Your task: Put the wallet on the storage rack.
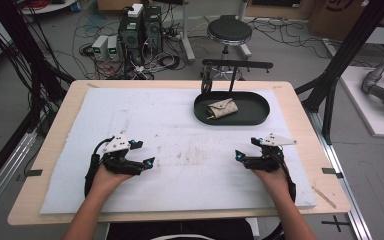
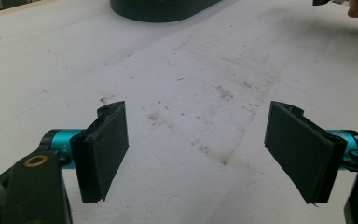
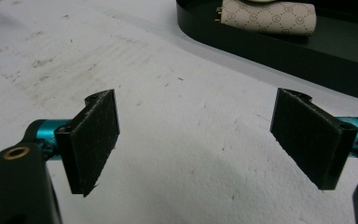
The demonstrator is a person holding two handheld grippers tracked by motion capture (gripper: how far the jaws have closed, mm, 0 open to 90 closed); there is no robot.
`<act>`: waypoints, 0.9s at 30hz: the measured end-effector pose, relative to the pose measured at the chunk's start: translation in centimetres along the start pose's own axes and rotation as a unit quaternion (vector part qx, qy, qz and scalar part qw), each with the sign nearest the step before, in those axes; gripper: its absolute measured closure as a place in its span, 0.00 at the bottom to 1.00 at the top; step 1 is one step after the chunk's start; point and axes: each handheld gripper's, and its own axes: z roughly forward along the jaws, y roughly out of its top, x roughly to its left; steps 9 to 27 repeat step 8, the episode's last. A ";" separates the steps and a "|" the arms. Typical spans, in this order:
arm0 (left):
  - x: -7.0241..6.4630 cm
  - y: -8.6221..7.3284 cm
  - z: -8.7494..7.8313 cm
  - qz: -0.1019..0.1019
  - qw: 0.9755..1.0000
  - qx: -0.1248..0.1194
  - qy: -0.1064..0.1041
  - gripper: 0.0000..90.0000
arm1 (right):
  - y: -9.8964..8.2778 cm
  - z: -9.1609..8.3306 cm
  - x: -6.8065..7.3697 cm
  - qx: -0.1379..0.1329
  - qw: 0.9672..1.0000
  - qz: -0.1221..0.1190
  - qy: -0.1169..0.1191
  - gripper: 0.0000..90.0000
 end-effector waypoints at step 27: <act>0.0 0.0 0.1 0.002 1.000 0.003 0.002 0.24 | 0.0 0.1 0.0 0.000 1.000 -0.004 0.000 0.18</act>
